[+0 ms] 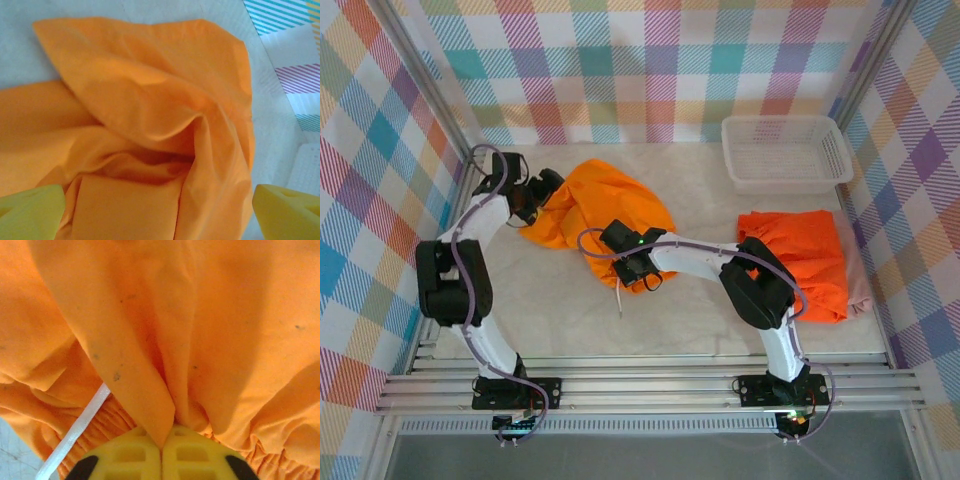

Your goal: Fold and stack the shorts

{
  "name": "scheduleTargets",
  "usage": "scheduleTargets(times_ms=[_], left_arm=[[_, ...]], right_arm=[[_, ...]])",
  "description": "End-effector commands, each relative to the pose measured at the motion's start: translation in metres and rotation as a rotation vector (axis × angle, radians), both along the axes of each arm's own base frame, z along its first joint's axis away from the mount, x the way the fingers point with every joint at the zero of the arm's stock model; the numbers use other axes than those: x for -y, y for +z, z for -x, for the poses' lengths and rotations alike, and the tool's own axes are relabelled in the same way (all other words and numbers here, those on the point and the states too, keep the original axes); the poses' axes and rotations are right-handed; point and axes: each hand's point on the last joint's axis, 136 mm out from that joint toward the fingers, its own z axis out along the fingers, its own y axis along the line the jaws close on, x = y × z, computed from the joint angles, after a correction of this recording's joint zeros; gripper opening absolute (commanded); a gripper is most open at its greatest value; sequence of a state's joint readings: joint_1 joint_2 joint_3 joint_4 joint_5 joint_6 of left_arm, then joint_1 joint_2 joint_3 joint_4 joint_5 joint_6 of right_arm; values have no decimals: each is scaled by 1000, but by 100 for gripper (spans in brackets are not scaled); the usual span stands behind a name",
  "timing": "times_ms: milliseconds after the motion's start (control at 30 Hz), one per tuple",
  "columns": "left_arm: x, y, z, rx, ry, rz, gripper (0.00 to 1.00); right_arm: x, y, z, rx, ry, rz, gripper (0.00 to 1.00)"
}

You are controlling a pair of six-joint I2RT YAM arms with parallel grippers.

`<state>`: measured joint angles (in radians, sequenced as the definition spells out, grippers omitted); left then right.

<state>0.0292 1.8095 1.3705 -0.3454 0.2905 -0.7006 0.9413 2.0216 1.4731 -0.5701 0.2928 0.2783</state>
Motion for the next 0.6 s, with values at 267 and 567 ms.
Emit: scheduleTargets(times_ms=[267, 567], left_arm=[[-42, -54, -42, -176, 27, -73, 89], [-43, -85, -50, -223, 25, -40, 84]], right_arm=[[25, 78, -11, 137, -32, -103, 0], [27, 84, -11, 135, -35, -147, 0]])
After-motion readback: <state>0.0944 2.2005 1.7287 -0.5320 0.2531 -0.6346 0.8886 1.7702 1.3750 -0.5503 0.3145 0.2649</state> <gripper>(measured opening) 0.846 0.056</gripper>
